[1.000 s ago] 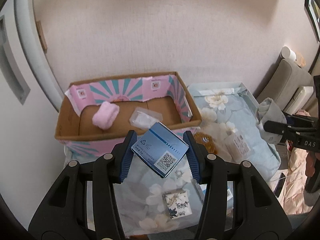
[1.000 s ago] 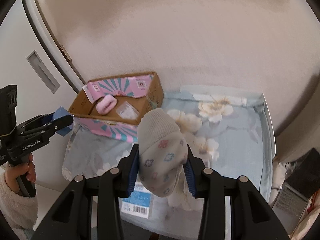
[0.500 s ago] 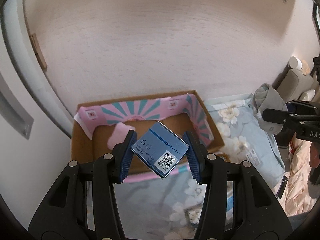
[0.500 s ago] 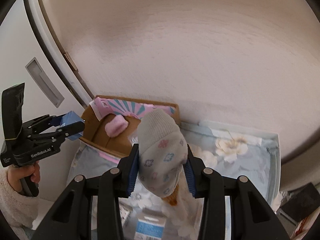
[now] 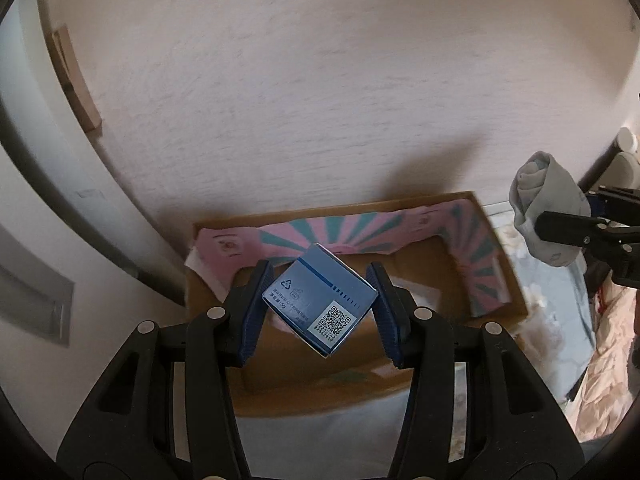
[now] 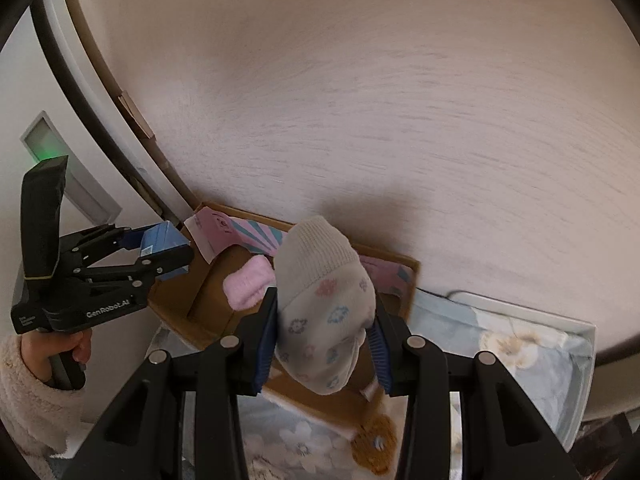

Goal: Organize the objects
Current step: 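Lower the blue box into the cardboard box with left tool while right drops the sock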

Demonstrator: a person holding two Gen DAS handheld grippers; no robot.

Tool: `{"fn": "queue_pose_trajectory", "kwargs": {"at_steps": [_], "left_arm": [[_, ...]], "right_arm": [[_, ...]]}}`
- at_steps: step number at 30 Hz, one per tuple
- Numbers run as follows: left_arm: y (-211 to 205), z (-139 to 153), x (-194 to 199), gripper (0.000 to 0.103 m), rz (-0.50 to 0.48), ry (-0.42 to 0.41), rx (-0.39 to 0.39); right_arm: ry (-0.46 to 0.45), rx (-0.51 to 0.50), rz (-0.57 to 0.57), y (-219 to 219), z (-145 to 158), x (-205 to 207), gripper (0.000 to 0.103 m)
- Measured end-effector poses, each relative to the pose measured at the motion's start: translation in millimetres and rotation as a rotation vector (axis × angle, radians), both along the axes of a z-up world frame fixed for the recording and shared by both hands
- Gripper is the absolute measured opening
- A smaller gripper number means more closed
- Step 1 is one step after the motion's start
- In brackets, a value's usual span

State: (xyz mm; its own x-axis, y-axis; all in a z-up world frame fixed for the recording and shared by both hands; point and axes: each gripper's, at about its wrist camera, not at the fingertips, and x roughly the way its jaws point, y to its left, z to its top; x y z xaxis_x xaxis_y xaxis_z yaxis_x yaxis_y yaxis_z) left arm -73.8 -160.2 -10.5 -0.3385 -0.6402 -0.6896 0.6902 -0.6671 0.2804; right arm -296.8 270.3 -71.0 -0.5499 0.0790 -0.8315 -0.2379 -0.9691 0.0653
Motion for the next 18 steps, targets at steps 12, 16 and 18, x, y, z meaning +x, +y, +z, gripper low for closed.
{"fn": "queue_pose_trajectory", "kwargs": {"at_steps": [12, 16, 18], "left_arm": [[-69.2, -38.6, 1.9, 0.045, 0.038, -0.083, 0.101], [-86.6, -58.6, -4.4, 0.045, 0.032, -0.114, 0.141], [-92.3, -68.3, -7.5, 0.045, 0.028, -0.128, 0.161]], "right_arm": [[-0.117, -0.064, 0.045, -12.4, -67.8, -70.4, 0.038], [-0.157, -0.077, 0.045, -15.9, -90.3, -84.8, 0.038], [-0.175, -0.084, 0.040, -14.9, -101.1, -87.0, 0.038]]}}
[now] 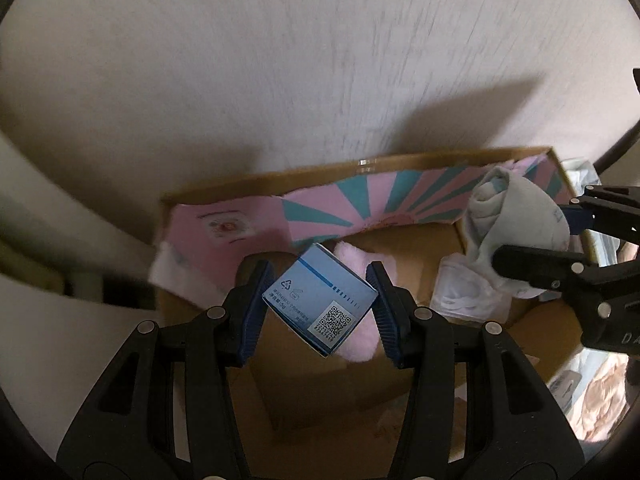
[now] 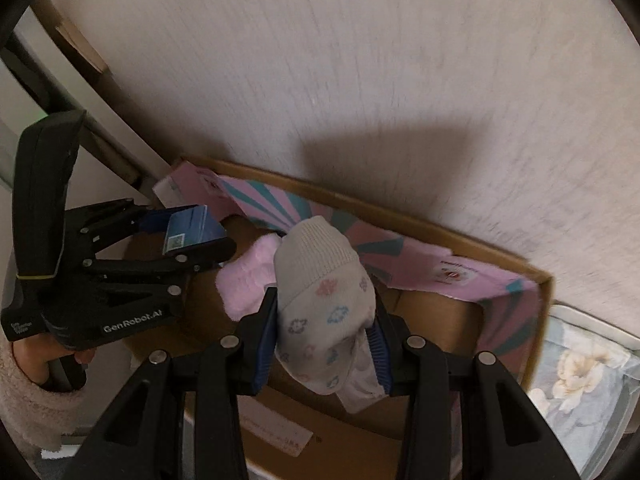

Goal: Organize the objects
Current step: 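Lower the blue box into the cardboard box with left tool while right drops the sock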

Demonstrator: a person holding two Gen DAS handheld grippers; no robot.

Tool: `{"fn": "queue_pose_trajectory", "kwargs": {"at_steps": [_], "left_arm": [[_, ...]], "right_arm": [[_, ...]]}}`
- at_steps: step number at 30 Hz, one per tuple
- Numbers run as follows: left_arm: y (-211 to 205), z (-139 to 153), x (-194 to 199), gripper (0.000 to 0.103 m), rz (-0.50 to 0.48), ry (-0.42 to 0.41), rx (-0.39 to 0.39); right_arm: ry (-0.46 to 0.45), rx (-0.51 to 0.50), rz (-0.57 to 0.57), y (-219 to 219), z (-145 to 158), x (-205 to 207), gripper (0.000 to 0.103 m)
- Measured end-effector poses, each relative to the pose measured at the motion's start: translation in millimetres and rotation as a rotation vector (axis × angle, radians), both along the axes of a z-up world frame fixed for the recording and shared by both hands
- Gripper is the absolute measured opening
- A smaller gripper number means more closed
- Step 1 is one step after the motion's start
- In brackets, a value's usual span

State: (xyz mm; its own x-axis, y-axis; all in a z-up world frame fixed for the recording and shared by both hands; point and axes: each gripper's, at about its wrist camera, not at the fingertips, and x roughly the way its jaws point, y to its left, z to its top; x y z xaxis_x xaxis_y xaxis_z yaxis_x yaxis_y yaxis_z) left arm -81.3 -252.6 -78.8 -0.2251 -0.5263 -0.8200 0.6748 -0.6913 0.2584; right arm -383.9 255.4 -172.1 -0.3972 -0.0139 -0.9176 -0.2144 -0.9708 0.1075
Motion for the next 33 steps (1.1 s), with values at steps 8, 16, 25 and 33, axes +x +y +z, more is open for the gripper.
{"fn": "queue_pose_trajectory", "kwargs": {"at_steps": [8, 16, 25, 33], "left_arm": [[-10.1, -17.1, -5.1, 0.045, -0.015, -0.030, 0.035], [-11.3, -19.8, -2.6, 0.046, -0.030, -0.070, 0.011], [7.7, -21.8, -10.5, 0.103, -0.137, -0.073, -0.020], [-0.6, -24.8, -9.8, 0.103, -0.165, -0.049, -0.004]], "right_arm": [[-0.027, 0.001, -0.011, 3.7, -13.8, -7.7, 0.038], [-0.050, 0.004, -0.020, 10.9, -7.6, -10.2, 0.039], [-0.038, -0.026, -0.070, 21.3, -1.8, -9.9, 0.097], [-0.035, -0.029, -0.075, 12.2, -9.0, -13.9, 0.097]]}}
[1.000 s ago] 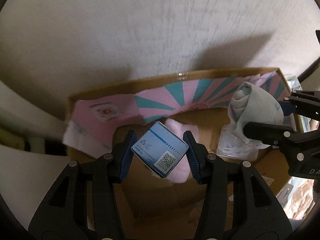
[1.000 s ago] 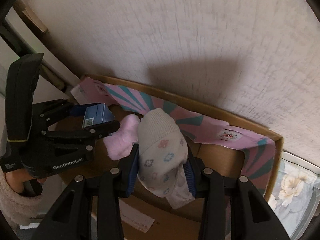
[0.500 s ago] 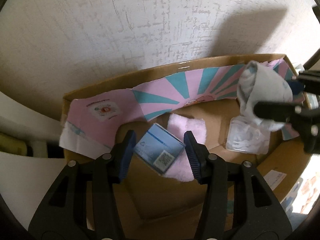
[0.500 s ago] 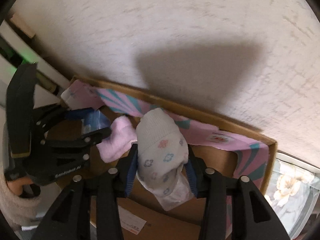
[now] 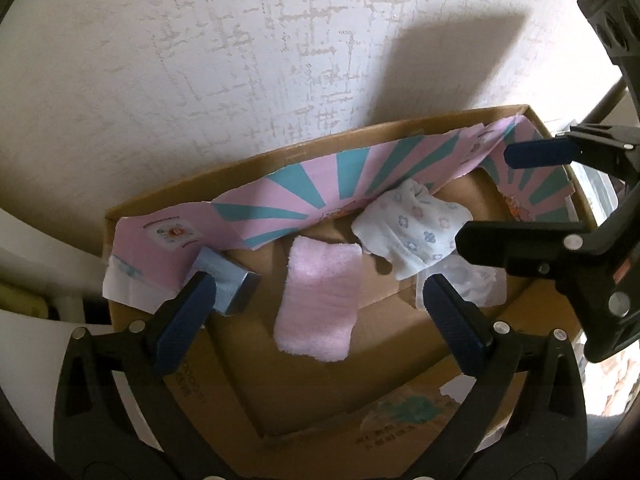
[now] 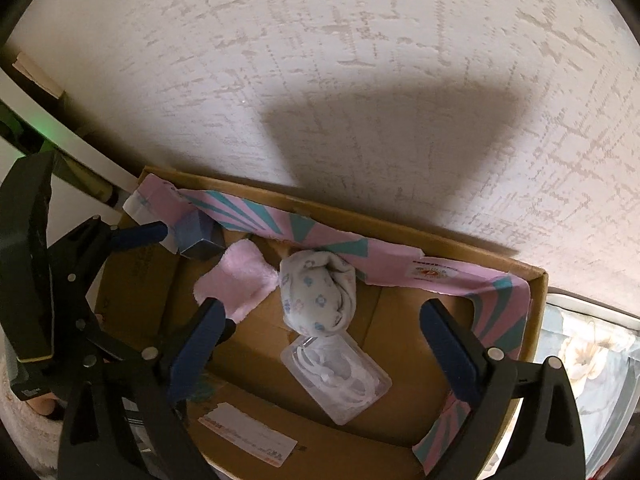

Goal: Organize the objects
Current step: 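Lower the blue box into the cardboard box with left tool while right drops the sock, then withdraw both tools from the box back over the bed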

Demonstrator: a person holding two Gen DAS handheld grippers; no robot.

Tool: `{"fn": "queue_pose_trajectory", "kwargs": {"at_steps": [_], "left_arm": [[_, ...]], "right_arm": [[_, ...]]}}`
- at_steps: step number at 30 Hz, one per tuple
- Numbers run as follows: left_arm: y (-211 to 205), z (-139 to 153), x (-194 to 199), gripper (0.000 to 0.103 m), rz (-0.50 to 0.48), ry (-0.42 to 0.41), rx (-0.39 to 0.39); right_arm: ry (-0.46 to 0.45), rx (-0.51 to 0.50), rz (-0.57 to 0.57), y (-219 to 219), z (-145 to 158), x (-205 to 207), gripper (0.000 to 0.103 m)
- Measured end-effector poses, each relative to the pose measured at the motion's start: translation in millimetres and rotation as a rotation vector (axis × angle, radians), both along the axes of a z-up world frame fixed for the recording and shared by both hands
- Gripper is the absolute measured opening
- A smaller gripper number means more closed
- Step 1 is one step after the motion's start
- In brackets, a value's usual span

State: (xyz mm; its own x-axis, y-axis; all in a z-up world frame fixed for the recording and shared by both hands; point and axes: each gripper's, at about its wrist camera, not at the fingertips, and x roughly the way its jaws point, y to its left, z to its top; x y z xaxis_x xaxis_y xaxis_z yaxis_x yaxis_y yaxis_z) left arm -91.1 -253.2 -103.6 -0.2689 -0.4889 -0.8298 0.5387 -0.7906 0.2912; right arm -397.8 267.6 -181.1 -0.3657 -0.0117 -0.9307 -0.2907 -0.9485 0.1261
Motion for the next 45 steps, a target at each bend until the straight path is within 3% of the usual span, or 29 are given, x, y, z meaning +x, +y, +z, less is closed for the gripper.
{"fn": "queue_pose_trajectory", "kwargs": {"at_steps": [14, 15, 21, 33, 45], "left_arm": [[0.9, 9.4, 7.2, 0.103, -0.036, 0.030, -0.027], [22.6, 9.2, 11.3, 0.103, -0.038, 0.032, -0.031], [34.6, 26.8, 23.8, 0.103, -0.031, 0.070, -0.062], [90.1, 113.6, 57.8, 0.103, -0.012, 0.136, -0.163], [157.4, 140.3, 83.8, 0.103, 0.023, 0.220, -0.242]], "right_arm": [[0.030, 0.017, 0.025, -9.0, 23.9, 12.9, 0.097], [0.035, 0.021, 0.028, -9.8, 27.9, 14.0, 0.097], [0.071, 0.042, 0.050, -17.6, 53.6, 24.8, 0.097], [0.159, 0.085, 0.100, -33.4, 104.5, 67.4, 0.097], [0.205, 0.152, 0.123, -31.9, 135.7, 132.3, 0.097]]}}
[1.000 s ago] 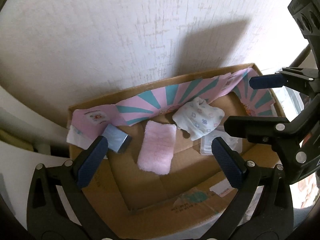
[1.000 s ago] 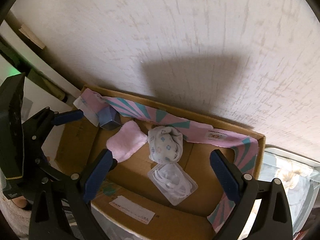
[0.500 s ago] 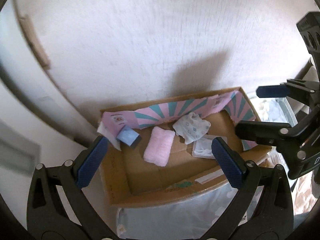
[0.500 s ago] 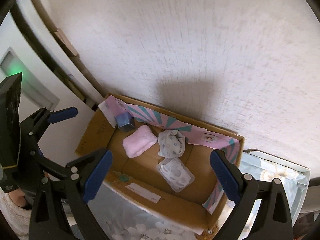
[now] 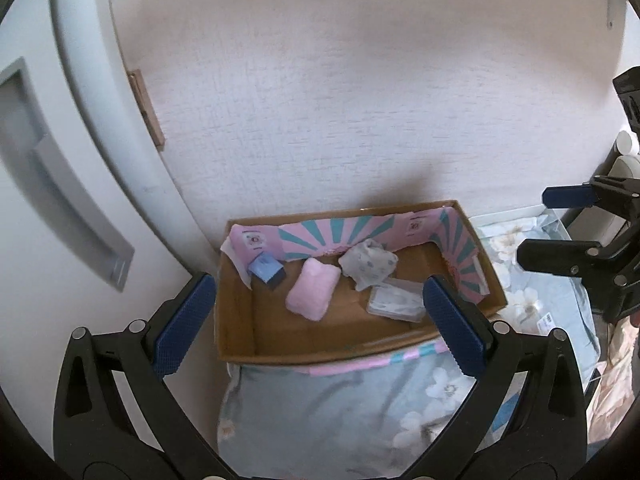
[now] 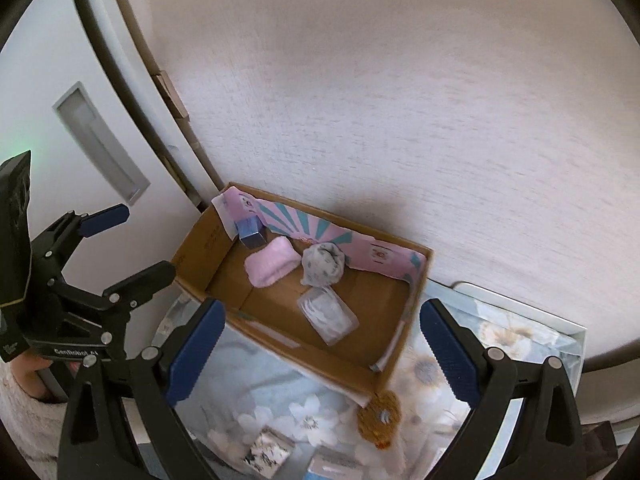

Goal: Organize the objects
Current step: 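Withdraw both tools from the box back over the bed, then grasp the white printed packet with left tool while right tool grasps the teddy bear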

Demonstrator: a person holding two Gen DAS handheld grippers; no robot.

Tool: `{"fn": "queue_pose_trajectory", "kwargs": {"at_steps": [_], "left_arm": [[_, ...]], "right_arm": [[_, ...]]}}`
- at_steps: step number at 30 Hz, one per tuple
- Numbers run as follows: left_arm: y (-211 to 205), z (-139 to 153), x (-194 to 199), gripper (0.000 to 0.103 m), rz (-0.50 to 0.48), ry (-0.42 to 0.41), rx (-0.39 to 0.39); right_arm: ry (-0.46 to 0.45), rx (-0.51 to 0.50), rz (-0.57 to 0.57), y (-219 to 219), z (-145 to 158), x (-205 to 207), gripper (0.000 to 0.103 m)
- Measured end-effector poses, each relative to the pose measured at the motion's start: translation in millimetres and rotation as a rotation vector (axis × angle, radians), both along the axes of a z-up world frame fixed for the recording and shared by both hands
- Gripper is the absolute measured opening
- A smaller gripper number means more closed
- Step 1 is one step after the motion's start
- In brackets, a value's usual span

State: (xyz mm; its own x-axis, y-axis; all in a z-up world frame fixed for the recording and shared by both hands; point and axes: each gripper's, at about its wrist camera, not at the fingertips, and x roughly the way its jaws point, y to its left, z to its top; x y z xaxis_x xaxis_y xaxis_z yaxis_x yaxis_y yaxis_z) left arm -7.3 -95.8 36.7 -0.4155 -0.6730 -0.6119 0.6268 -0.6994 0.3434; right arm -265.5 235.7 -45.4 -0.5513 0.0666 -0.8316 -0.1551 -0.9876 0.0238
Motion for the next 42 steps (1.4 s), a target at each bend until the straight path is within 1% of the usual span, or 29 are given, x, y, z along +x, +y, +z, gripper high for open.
{"fn": "queue_pose_trajectory", "kwargs": {"at_steps": [4, 7, 9, 11, 14, 20, 26, 31, 37, 41, 42], "left_arm": [[28.1, 1.3, 6.3, 0.103, 0.001, 0.004, -0.031], [53.2, -2.3, 13.5, 0.103, -0.007, 0.024, -0.050], [64.3, -6.5, 17.7, 0.103, -0.007, 0.030, -0.047], [75.1, -14.5, 23.0, 0.103, -0.003, 0.034, -0.028], [88.2, -30.5, 31.0, 0.103, 0.000, 0.044, 0.001], [113.2, -68.4, 43.5, 0.103, -0.007, 0.039, 0.024], [130.4, -115.7, 52.2, 0.103, -0.013, -0.001, 0.061], [134.8, -148.9, 61.7, 0.103, -0.012, -0.008, 0.113], [138.3, -188.3, 65.5, 0.103, -0.017, -0.035, 0.123], [137.1, -212.3, 63.4, 0.095, -0.017, -0.057, 0.148], [136.1, -217.0, 62.9, 0.095, -0.013, -0.064, 0.156]], "right_arm": [[0.037, 0.038, -0.009, 4.2, 13.0, 28.2, 0.097], [0.054, 0.080, -0.030, 9.5, 17.9, 52.0, 0.097], [0.053, 0.093, -0.034, 14.5, 15.9, 66.7, 0.097], [0.052, 0.094, -0.034, 18.7, 12.8, 79.6, 0.097], [0.055, 0.073, -0.038, 26.0, 3.9, 100.4, 0.097], [0.077, 0.069, -0.024, 28.6, -18.8, 134.5, 0.097], [0.072, 0.050, -0.015, 24.1, -51.6, 156.3, 0.097], [0.061, 0.036, -0.017, 27.9, -79.3, 159.0, 0.097], [0.053, 0.054, -0.004, 31.8, -112.6, 156.4, 0.097], [0.036, 0.067, 0.010, 36.2, -133.9, 149.1, 0.097], [0.034, 0.068, 0.012, 37.5, -137.5, 147.4, 0.097]]}}
